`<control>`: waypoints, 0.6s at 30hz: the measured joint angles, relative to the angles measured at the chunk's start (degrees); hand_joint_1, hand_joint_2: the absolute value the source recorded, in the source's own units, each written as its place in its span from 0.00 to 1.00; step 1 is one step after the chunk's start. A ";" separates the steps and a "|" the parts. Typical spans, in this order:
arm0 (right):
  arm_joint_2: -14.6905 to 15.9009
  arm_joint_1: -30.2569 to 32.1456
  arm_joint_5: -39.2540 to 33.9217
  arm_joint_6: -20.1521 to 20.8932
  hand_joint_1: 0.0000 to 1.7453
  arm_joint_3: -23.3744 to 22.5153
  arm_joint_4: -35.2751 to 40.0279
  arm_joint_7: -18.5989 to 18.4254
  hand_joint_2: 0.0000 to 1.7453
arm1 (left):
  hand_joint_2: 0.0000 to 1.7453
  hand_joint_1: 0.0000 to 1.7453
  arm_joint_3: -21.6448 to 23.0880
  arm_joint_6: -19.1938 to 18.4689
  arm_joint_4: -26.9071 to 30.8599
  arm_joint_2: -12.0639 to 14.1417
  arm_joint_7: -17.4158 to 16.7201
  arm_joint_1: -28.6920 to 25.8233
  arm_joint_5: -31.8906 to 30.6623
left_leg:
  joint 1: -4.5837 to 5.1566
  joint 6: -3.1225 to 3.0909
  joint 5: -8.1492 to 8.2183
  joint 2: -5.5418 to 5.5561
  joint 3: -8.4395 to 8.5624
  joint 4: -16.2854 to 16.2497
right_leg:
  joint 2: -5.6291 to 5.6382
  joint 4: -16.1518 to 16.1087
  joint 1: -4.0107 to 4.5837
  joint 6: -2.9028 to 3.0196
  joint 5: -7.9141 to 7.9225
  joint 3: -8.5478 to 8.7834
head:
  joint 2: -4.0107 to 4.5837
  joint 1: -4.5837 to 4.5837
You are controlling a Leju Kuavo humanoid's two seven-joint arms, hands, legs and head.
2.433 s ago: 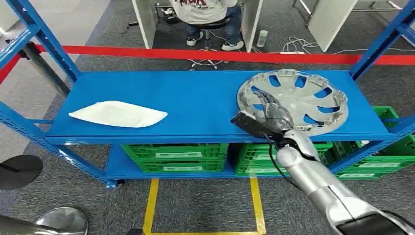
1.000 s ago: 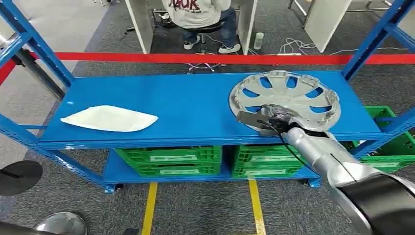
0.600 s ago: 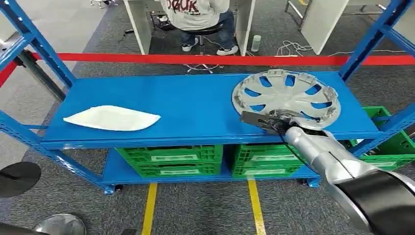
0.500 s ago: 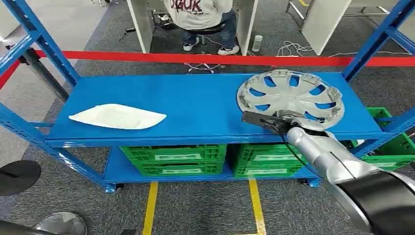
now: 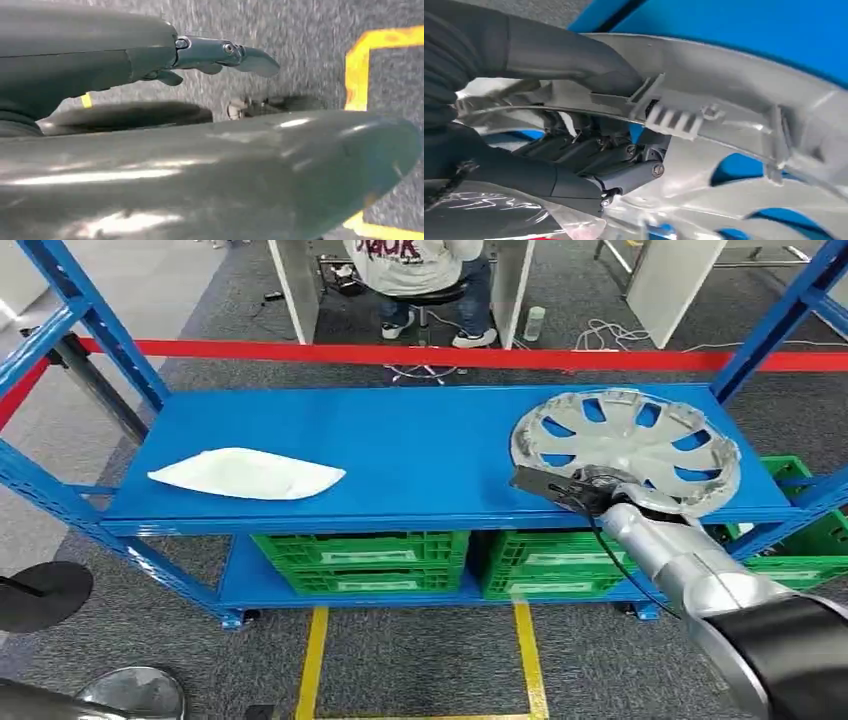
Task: Take the parts from the cabinet and place them on the table.
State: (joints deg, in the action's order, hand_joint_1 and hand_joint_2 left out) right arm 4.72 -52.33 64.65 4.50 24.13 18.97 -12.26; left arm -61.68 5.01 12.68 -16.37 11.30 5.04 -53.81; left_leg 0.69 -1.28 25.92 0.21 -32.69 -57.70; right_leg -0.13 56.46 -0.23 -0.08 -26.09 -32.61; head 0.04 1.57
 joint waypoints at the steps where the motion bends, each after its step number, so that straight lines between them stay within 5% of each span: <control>1: -0.09 -0.07 0.11 0.00 1.00 0.00 0.00 0.11 1.00 | 0.00 0.00 -0.41 0.00 0.00 0.00 0.02 0.00 0.39 | -0.15 0.43 0.62 -0.02 -0.15 -0.69 | -0.23 -0.28 -0.28 0.16 0.24 0.25 | 0.00 -0.04; 4: -0.24 0.03 0.57 0.02 1.00 0.00 0.00 0.15 1.00 | 0.00 0.00 -1.53 -1.01 0.00 0.07 0.07 0.03 1.51 | -0.75 1.57 6.91 -0.07 -5.05 -11.73 | -0.59 -0.31 -0.44 0.49 0.21 0.25 | 0.00 0.59; 6: -0.24 0.15 0.92 0.07 1.00 -0.02 -0.07 0.15 1.00 | 0.00 0.00 -2.03 -1.88 0.00 0.11 0.07 -0.08 1.97 | -1.20 1.93 8.43 -0.08 -7.60 -17.38 | -0.71 -0.26 -0.48 0.47 0.20 0.17 | 0.00 0.57; 8: -0.24 0.07 1.09 0.09 1.00 -0.02 -0.07 0.15 1.00 | 0.00 0.00 -2.45 -2.45 0.00 0.22 0.07 -0.08 2.18 | -1.56 2.25 4.83 -0.09 -5.53 -13.23 | -0.70 -0.15 -0.67 0.31 0.18 0.22 | 0.00 0.55; 10: -0.37 -0.04 1.18 0.09 1.00 -0.02 -0.07 0.15 1.00 | 0.00 0.00 -2.93 -2.71 0.00 0.28 0.07 -0.04 2.25 | -1.95 2.56 -0.39 -0.07 -0.60 -3.01 | -0.67 0.23 -0.98 -0.30 -0.09 0.32 | 0.00 0.57; 11: -0.37 -0.08 1.20 0.09 1.00 -0.04 -0.07 0.15 1.00 | 0.00 0.00 -3.06 -2.80 -0.06 0.22 0.07 -0.02 2.27 | -1.75 2.69 0.75 0.10 0.20 -1.48 | -0.60 0.46 -0.68 -0.78 -0.20 0.04 | 0.00 0.72; 15: -0.37 -0.21 1.33 0.09 1.00 -0.11 -0.11 -0.04 1.00 | 0.00 0.00 -3.30 -2.80 -0.07 0.17 0.07 -0.05 2.32 | -1.38 0.71 0.70 -0.07 -0.08 -0.79 | -0.25 0.15 -0.83 -2.14 0.41 -0.37 | 0.00 0.46; 16: -0.35 -0.18 1.40 0.09 1.00 -0.13 -0.11 -0.09 1.00 | 1.00 0.00 -3.34 -2.80 -0.07 0.15 0.07 0.02 2.32 | -1.69 0.12 0.34 -0.19 0.13 -0.27 | -0.17 0.35 -1.04 -2.44 -0.11 -0.94 | 0.00 0.48; 18: -0.33 -0.10 1.57 0.22 1.00 -0.22 -0.24 -0.15 1.00 | 1.00 0.00 -3.41 -3.60 -0.07 0.13 0.46 0.16 2.51 | -1.57 -0.57 0.28 -0.37 -0.06 -0.22 | -0.04 6.38 -0.95 -2.51 -3.85 -3.87 | 0.00 -0.11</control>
State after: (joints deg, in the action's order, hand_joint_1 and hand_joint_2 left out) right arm 4.39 -52.42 66.23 4.72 23.91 18.73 -12.41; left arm -65.09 1.40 12.61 -16.24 11.76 5.20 -51.30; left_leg -0.89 -1.85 26.20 -0.15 -32.75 -57.92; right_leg -0.16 62.85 -1.18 -2.59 -29.95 -36.47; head 0.04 1.46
